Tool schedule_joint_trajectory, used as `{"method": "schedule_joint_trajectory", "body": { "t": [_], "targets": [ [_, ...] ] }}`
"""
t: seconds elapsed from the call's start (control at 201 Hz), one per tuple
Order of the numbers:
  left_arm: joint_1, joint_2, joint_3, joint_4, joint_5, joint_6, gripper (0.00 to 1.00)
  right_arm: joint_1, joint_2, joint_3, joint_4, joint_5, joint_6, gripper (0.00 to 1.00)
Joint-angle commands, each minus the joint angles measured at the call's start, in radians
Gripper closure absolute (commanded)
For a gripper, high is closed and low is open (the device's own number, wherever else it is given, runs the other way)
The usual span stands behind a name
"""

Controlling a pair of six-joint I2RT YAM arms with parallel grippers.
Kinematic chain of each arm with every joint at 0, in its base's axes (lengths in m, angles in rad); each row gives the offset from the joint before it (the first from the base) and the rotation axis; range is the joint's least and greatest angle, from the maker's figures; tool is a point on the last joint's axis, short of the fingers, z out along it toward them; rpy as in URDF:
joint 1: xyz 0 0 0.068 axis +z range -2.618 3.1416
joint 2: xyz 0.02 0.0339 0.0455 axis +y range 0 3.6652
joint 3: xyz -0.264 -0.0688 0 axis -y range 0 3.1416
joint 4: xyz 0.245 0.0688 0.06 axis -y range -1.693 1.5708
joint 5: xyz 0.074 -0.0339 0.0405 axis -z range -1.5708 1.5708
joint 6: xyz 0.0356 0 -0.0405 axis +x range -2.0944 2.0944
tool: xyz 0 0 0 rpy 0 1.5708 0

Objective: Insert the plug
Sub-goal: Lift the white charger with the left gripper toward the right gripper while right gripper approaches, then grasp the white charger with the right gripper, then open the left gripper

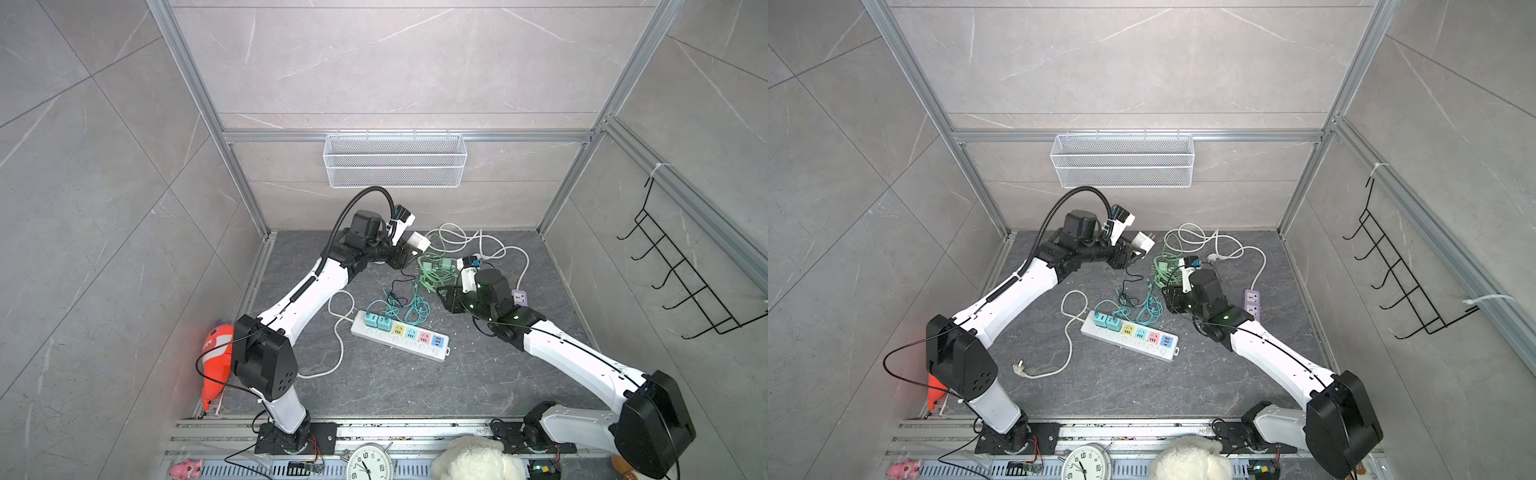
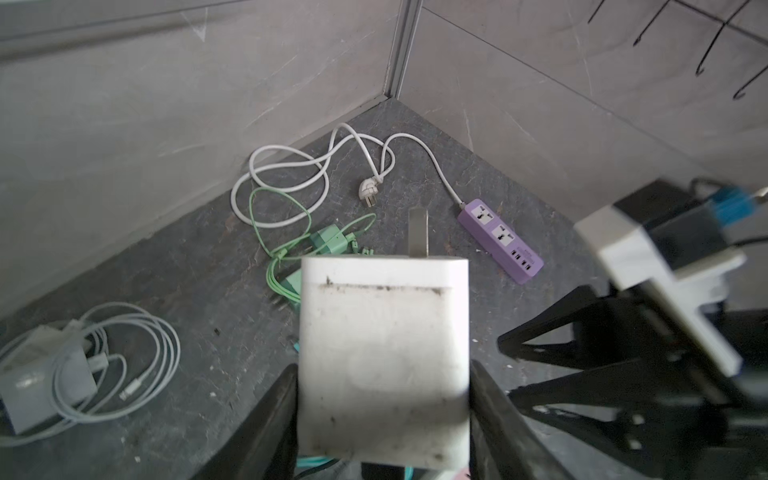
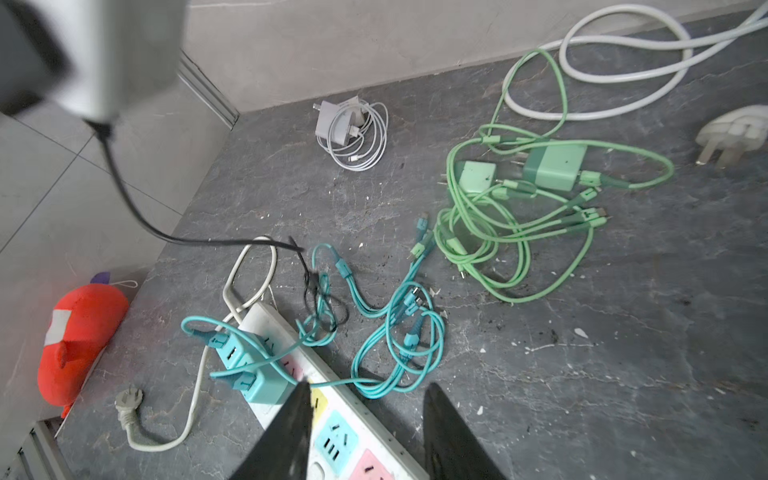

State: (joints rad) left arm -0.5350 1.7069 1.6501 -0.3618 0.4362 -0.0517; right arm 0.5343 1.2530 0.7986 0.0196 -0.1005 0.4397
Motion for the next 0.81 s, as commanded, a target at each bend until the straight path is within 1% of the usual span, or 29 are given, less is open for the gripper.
{"method": "schedule_joint_trajectory", "body": {
  "t": [0.0,0.035,0.065,0.124,0.184,0.299,0.373,0.408,0.483,0.518,0.582,0.672,0.802],
  "targets": [
    [-0.005,0.048,0.099,-0.132,0.024,-0.296,0.73,-0.002,-0.013,-0.058,0.200,-0.066,-0.021,0.54],
    [-0.008,0.052,0.101,-0.129,0.017,-0.335,0.77,-0.001,-0.019,-0.073,0.227,-0.071,-0.018,0.54],
    [-0.012,0.049,0.089,-0.114,0.006,-0.369,0.78,0.000,-0.024,-0.082,0.252,-0.076,-0.016,0.54],
    [-0.015,0.034,0.049,-0.067,-0.032,-0.451,0.75,0.000,-0.035,-0.104,0.307,-0.085,-0.013,0.54],
    [-0.015,0.006,-0.024,0.027,-0.042,-0.541,0.74,0.002,-0.044,-0.119,0.354,-0.082,-0.017,0.54],
    [-0.039,-0.054,-0.138,0.146,-0.125,-0.654,0.73,0.003,-0.053,-0.149,0.464,-0.071,-0.026,0.53],
    [-0.059,-0.088,-0.209,0.229,-0.180,-0.718,0.72,0.011,-0.042,-0.139,0.490,-0.063,-0.038,0.53],
    [-0.062,-0.097,-0.239,0.265,-0.187,-0.763,0.69,0.020,-0.035,-0.131,0.490,-0.046,-0.047,0.53],
    [-0.064,-0.108,-0.290,0.331,-0.205,-0.845,0.71,0.050,-0.007,-0.111,0.495,-0.014,-0.074,0.53],
    [-0.066,-0.112,-0.305,0.352,-0.208,-0.875,0.74,0.071,0.008,-0.099,0.495,0.006,-0.089,0.53],
    [-0.070,-0.122,-0.330,0.389,-0.229,-0.927,0.74,0.119,0.038,-0.067,0.471,0.066,-0.123,0.53],
    [-0.071,-0.139,-0.361,0.438,-0.260,-0.970,0.75,0.182,0.073,-0.038,0.464,0.157,-0.163,0.53],
    [-0.070,-0.166,-0.397,0.478,-0.281,-1.020,0.74,0.216,0.111,-0.021,0.485,0.243,-0.161,0.53]
  ]
}}
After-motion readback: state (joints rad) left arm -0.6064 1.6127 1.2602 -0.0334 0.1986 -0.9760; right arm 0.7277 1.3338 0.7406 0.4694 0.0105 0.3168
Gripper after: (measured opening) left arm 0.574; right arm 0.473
